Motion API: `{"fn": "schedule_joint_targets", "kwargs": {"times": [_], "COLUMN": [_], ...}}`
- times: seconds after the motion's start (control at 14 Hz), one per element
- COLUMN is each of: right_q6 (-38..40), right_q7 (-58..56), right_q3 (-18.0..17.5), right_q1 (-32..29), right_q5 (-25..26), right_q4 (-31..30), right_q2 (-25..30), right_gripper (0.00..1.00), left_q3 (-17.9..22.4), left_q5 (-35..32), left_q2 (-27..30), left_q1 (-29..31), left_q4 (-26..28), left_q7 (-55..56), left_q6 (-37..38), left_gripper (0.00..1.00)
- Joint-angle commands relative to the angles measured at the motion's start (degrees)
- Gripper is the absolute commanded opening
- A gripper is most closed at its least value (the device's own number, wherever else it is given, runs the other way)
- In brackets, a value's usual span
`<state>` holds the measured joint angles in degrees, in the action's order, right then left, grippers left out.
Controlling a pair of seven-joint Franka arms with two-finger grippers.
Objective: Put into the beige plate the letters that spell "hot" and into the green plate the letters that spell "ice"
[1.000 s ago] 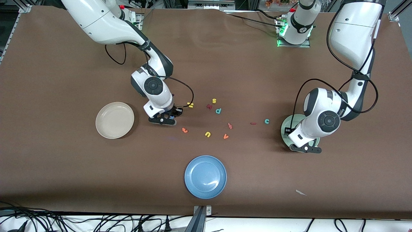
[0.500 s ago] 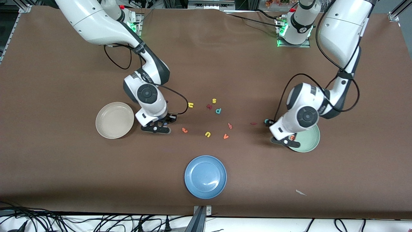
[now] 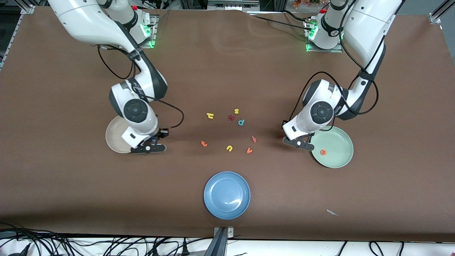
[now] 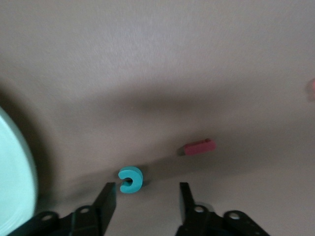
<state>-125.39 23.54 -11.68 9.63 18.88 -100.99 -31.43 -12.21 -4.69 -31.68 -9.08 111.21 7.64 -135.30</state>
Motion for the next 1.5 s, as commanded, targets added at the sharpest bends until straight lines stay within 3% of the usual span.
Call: {"fn": "schedule_joint_targets", "kwargs": {"times": [0.0, 0.29, 0.5, 0.57, 0.64, 0.71, 0.86, 1.14, 1.43], "right_q6": [-5.4, -15.8, -22.5, -22.4, -22.0, -19.9, -14.1, -11.2, -11.2], "right_q7": [-7.6, -17.6, -21.0, -20.9, -20.6, -20.6, -20.6, -10.7, -1.1], "right_q3": [-0.1, -0.1, -0.1, -0.1, -0.2, -0.4, -2.2, -5.8, -6.8], "right_q1": [-5.1, -12.6, -13.9, -13.9, -13.9, -13.9, -13.6, -13.1, -6.9], "right_q5": [-0.1, -0.9, -2.0, -2.0, -2.9, -6.8, -13.0, -13.6, -13.1], "right_q4": [-8.8, -15.6, -19.5, -19.5, -19.3, -18.6, -15.3, -11.4, -7.0], "right_q2": [5.6, 6.3, 5.9, 6.0, 6.0, 6.1, 6.3, 5.9, 2.4], "right_gripper": [0.15, 0.15, 0.2, 0.42, 0.94, 1.0, 1.0, 1.0, 1.0], "left_q3": [0.0, 0.3, 0.3, 0.3, 0.3, 0.3, 0.3, 0.2, 0.1], "left_q5": [-1.8, -2.0, -7.9, -9.2, -9.6, -9.7, -9.7, -9.7, -9.7], "left_q2": [1.4, 0.7, 0.0, -0.1, -0.7, -1.0, -2.2, -2.2, 0.5], "left_q1": [0.5, 0.7, 1.0, 1.0, 0.9, 0.6, 0.3, 0.6, 1.0], "left_q4": [3.2, 3.1, 2.9, 2.7, 2.5, 2.5, 2.5, 2.4, 2.1], "left_q7": [0.6, 0.7, 3.0, 4.5, 6.0, 7.1, 7.7, 7.7, 7.3], "left_q6": [-2.9, -3.7, -4.5, -4.5, -5.0, -5.9, -7.8, -8.0, -5.3], "left_gripper": [0.52, 0.47, 0.47, 0.47, 0.47, 0.47, 0.46, 0.08, 0.01]}}
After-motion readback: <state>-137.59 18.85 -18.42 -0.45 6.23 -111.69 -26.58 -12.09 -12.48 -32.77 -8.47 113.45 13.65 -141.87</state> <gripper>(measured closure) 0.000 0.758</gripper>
